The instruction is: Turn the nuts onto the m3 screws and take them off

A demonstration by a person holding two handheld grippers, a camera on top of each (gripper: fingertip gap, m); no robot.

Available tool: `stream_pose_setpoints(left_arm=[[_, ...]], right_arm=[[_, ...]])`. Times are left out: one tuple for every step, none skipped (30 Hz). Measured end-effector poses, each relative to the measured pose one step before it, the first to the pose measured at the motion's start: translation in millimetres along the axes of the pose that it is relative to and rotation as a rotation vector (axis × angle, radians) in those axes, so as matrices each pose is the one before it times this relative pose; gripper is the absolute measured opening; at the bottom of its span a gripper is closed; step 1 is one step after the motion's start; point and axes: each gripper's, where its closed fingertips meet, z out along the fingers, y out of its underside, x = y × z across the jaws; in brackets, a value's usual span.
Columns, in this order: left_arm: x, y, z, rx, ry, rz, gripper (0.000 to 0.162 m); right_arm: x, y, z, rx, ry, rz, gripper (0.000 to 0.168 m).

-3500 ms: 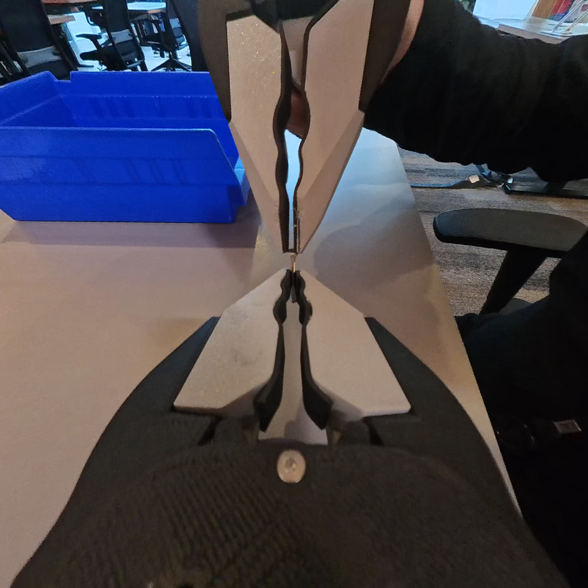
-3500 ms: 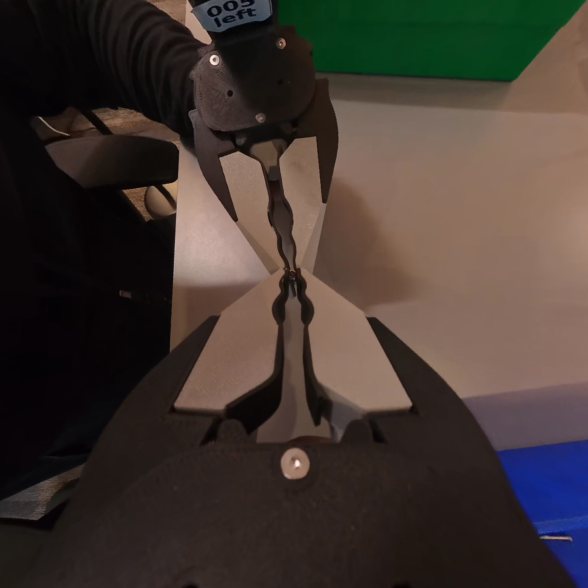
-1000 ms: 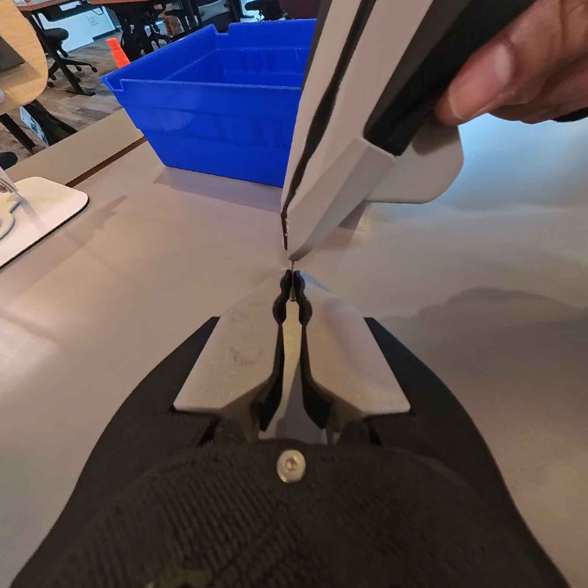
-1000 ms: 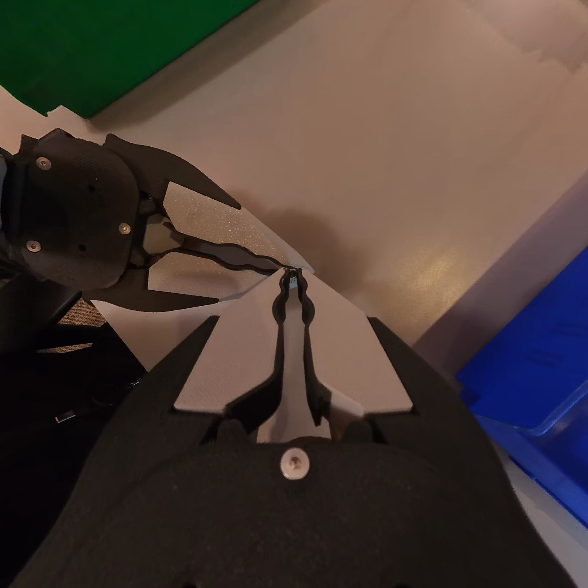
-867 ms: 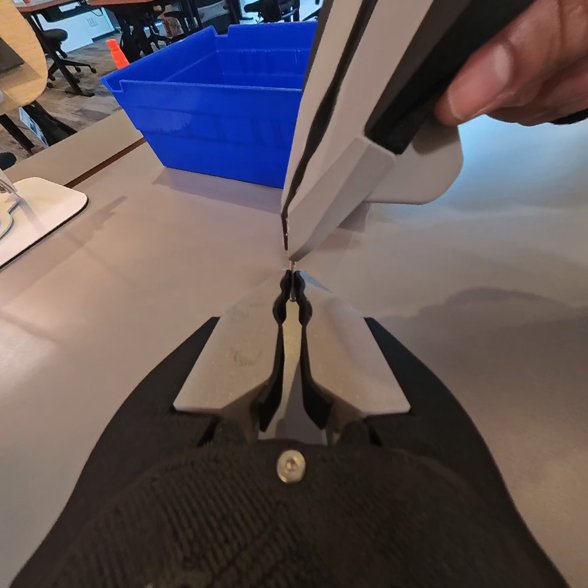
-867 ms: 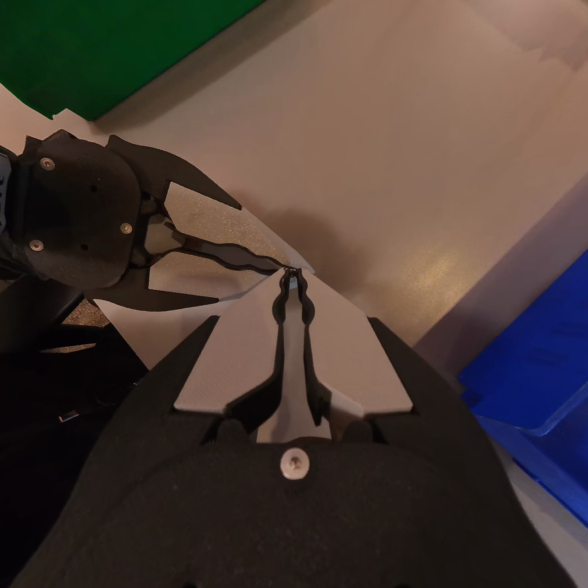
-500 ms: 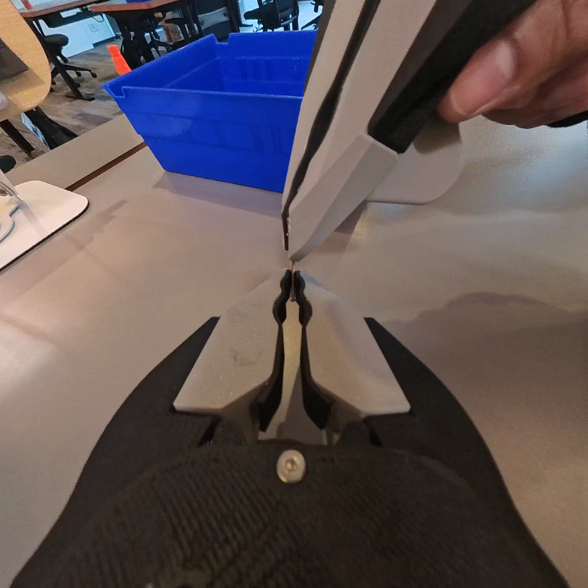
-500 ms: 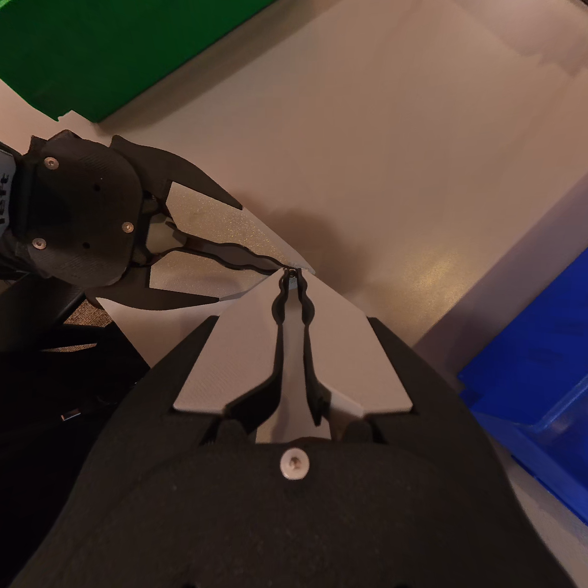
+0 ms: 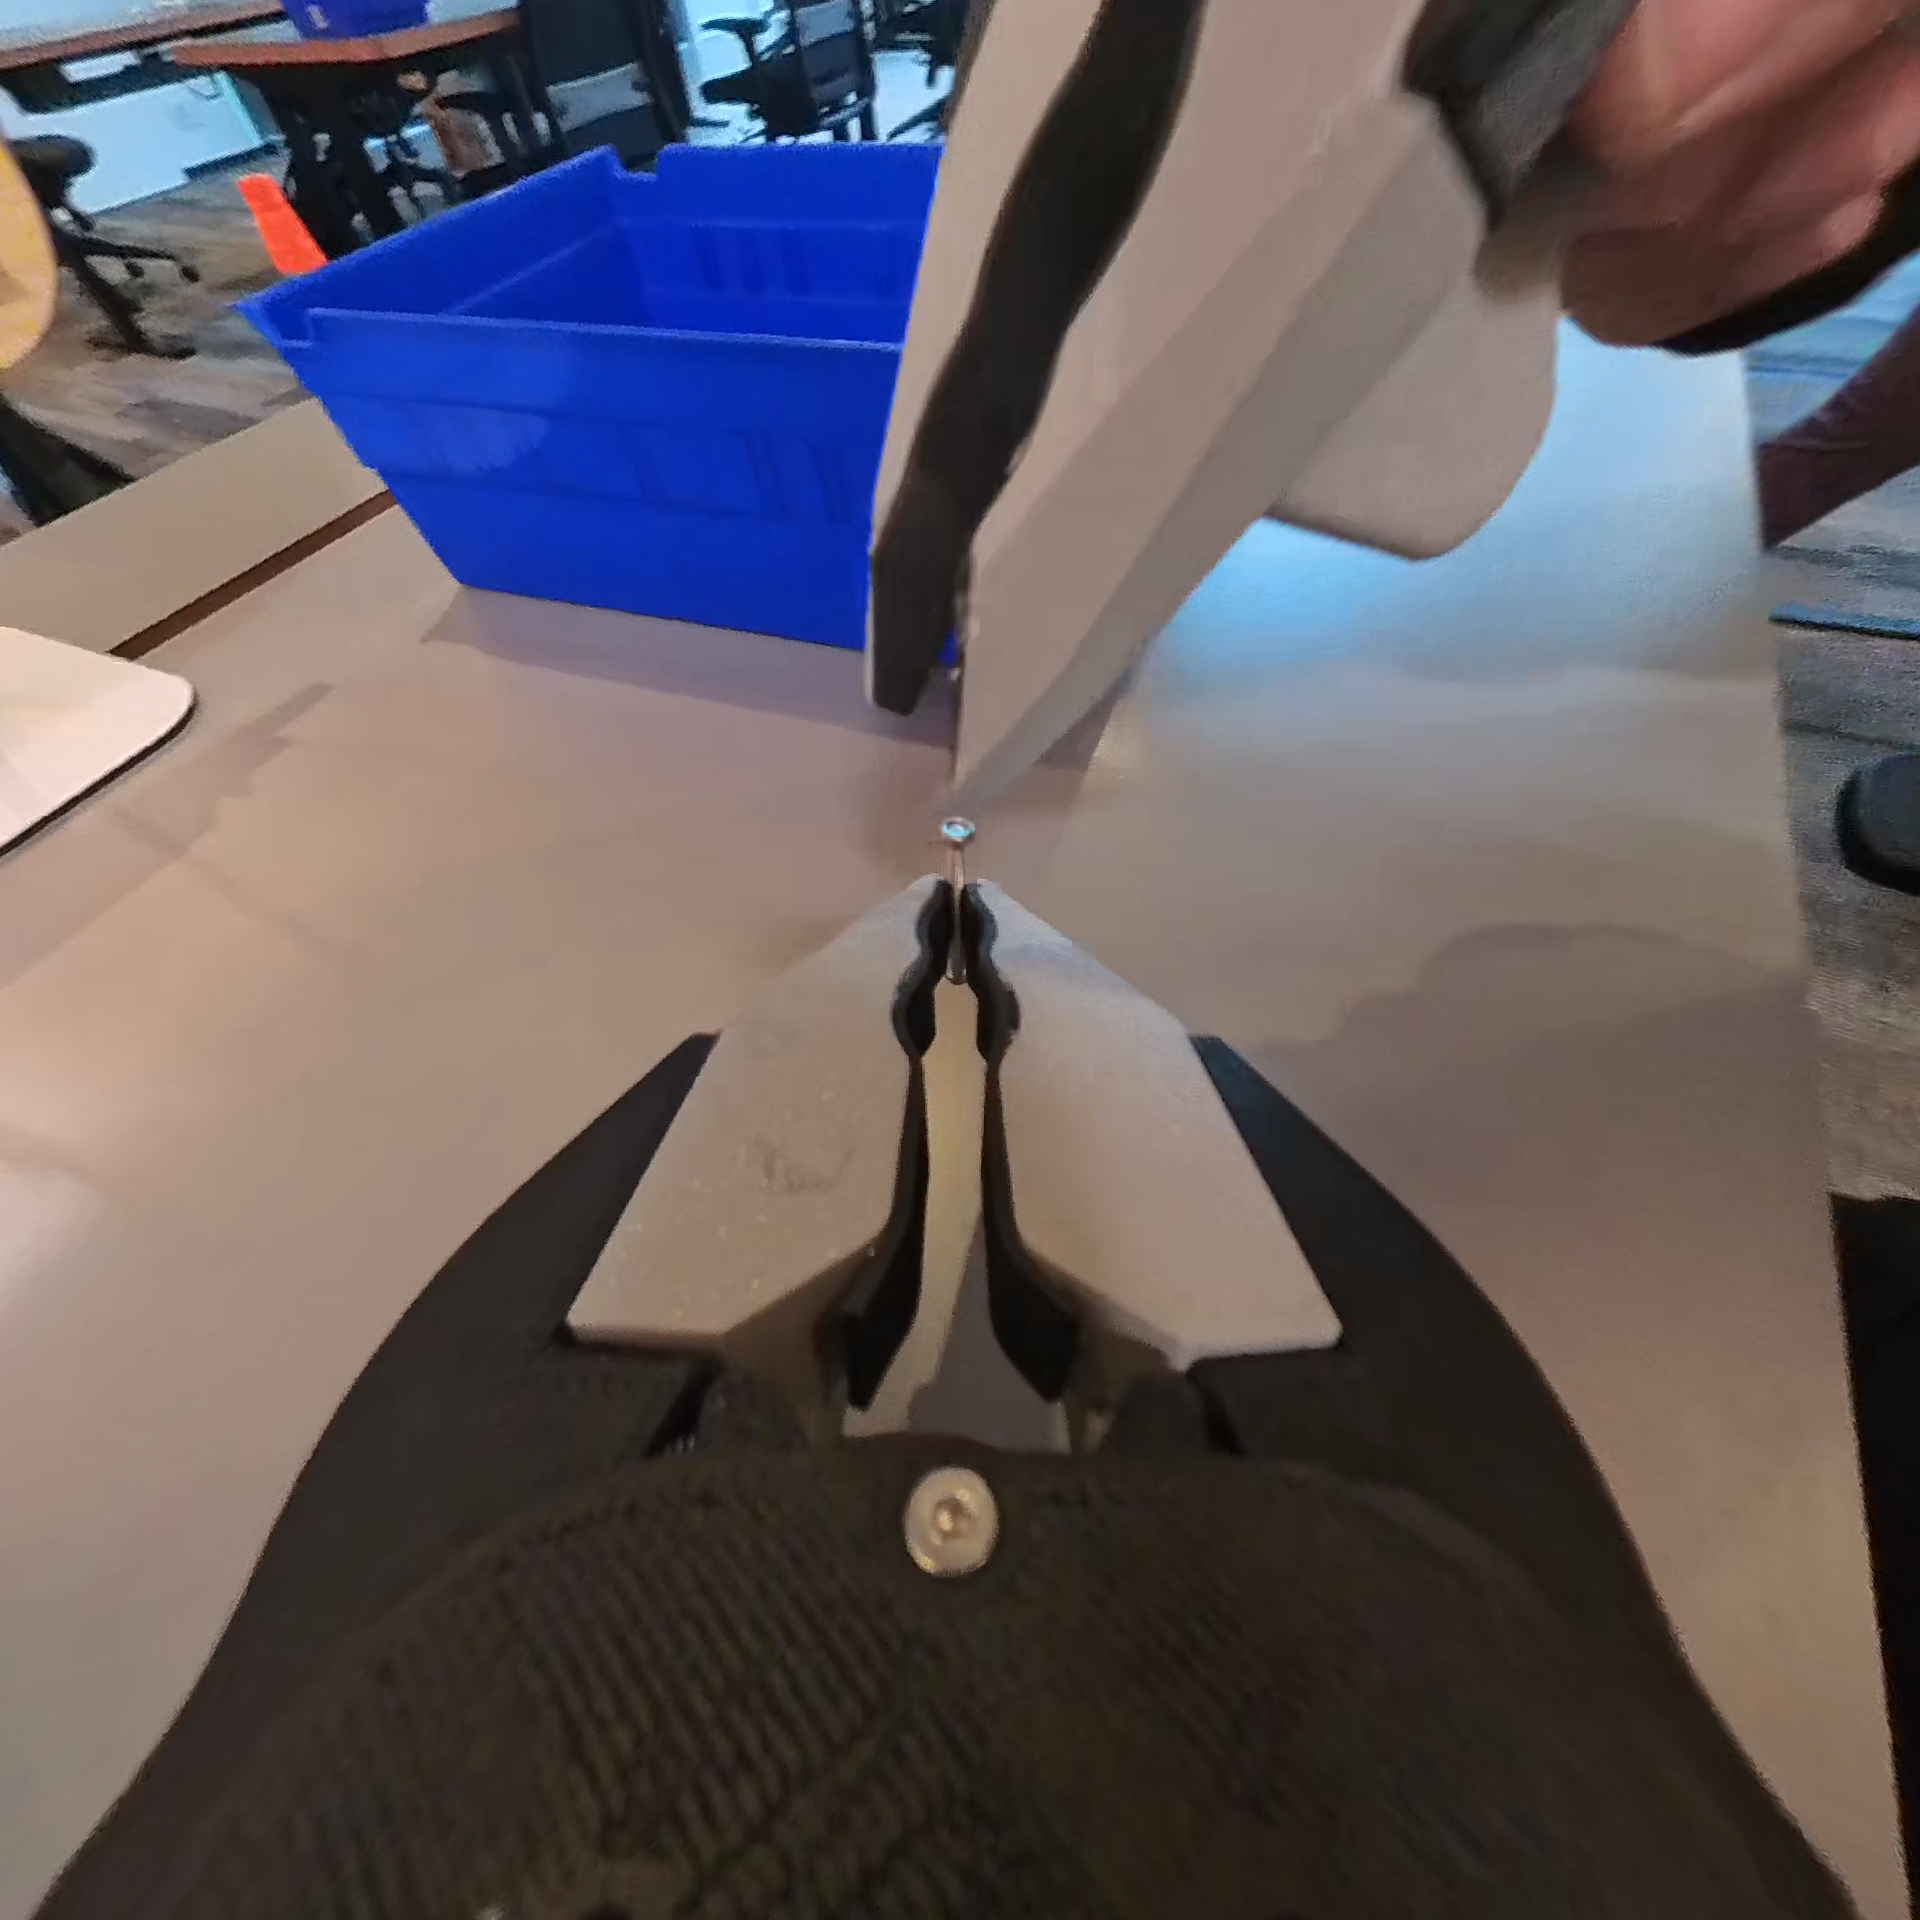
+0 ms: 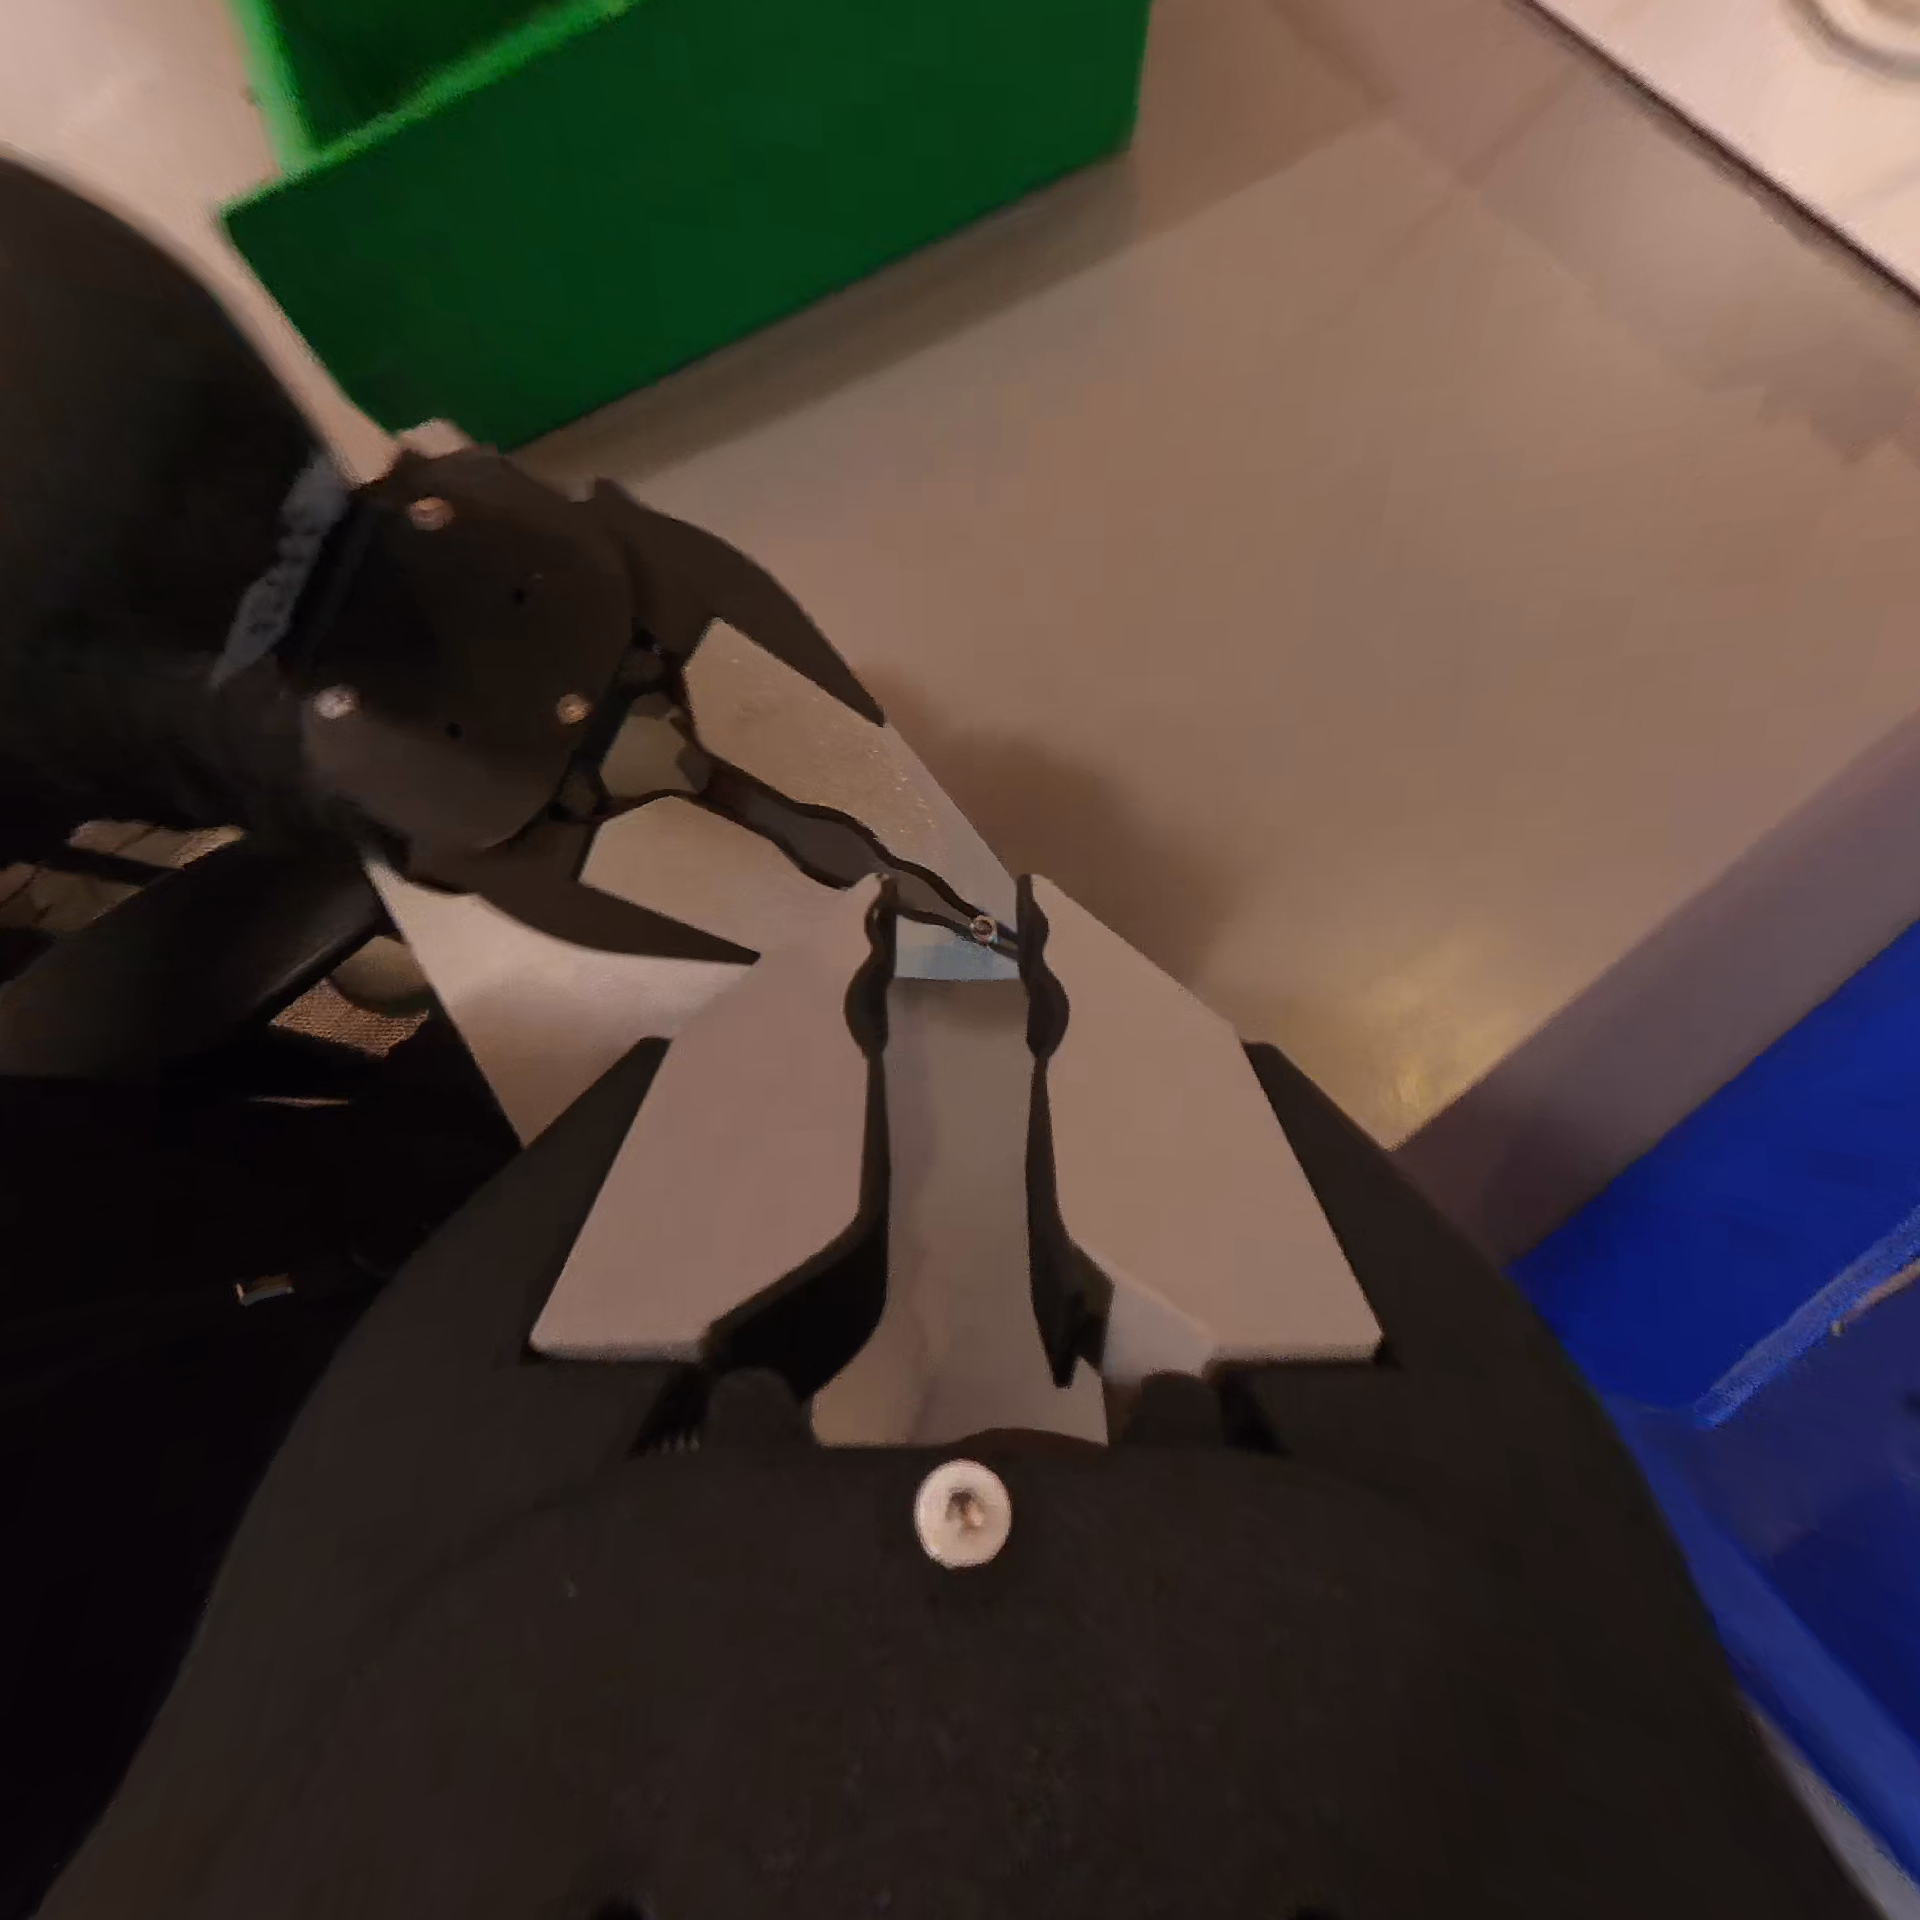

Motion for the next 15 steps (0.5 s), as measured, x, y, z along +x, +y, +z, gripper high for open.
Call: stream_pose_setpoints(left_arm=[[4.83, -1.74, -1.65, 0.0148, 0.0462, 0.0039, 0.000], [4.92, -1.64, -2.01, 0.0176, 0.0506, -0.0048, 0.000], [2.19, -1.22, -2.28, 0.0153, 0.0344, -0.0102, 0.000], [3.62, -1.28, -2.21, 0.0144, 0.0449, -0.0036, 0.000], [2.82, -1.09, -2.21, 0.0139, 0.0383, -0.0018, 0.000], [-0.17, 0.17, -2.06, 0.0069, 0.0177, -0.0004, 0.000], [2.91, 1.27, -1.61, -0.0002, 0.0376, 0.0056, 0.000], [4.30, -0.45, -2.07, 0.0075, 0.0425, 0.0044, 0.000], [1.43, -2.16, -2.77, 0.0192, 0.0182, 0.0084, 0.000], [2.35, -0.99, -2.35, 0.0107, 0.0235, 0.0106, 0.000], [3.91, -0.37, -1.90, 0.0060, 0.0336, 0.0070, 0.000], [2.40, -0.92, -1.69, 0.0090, 0.0226, 0.0021, 0.000], [2.21, -0.57, -1.21, 0.0059, 0.0210, 0.0022, 0.000], [2.07, -0.09, -0.70, 0.0018, 0.0195, 0.0012, 0.000], [1.99, 0.70, -0.12, -0.0050, 0.0188, -0.0039, 0.000]], right_arm=[[-5.30, -1.49, -4.75, 0.0376, -0.0296, -0.0460, 0.022], [-4.50, -0.19, -4.58, 0.0398, -0.0211, -0.0521, 0.022], [-5.37, 1.20, -3.87, 0.0391, -0.0244, -0.0533, 0.022], [-7.08, 1.52, -3.00, 0.0432, -0.0345, -0.0498, 0.021], [-6.29, 0.50, -2.46, 0.0526, -0.0283, -0.0415, 0.021], [-4.46, -0.17, -2.13, 0.0584, -0.0189, -0.0345, 0.021], [-3.58, -0.53, -1.84, 0.0580, -0.0170, -0.0282, 0.020], [-2.08, -0.27, -1.72, 0.0508, -0.0143, -0.0212, 0.019], [-1.60, -0.03, -1.48, 0.0444, -0.0172, -0.0144, 0.018], [-0.87, -0.36, -1.37, 0.0411, -0.0195, -0.0098, 0.016], [-0.10, -0.41, -1.25, 0.0389, -0.0183, -0.0090, 0.014], [-0.43, -0.47, -1.14, 0.0347, -0.0235, -0.0088, 0.014], [-0.55, -0.61, -0.89, 0.0314, -0.0248, -0.0067, 0.014], [-0.08, -0.25, -0.61, 0.0269, -0.0220, -0.0057, 0.014], [-0.08, 0.03, -0.26, 0.0224, -0.0218, -0.0041, 0.014]])
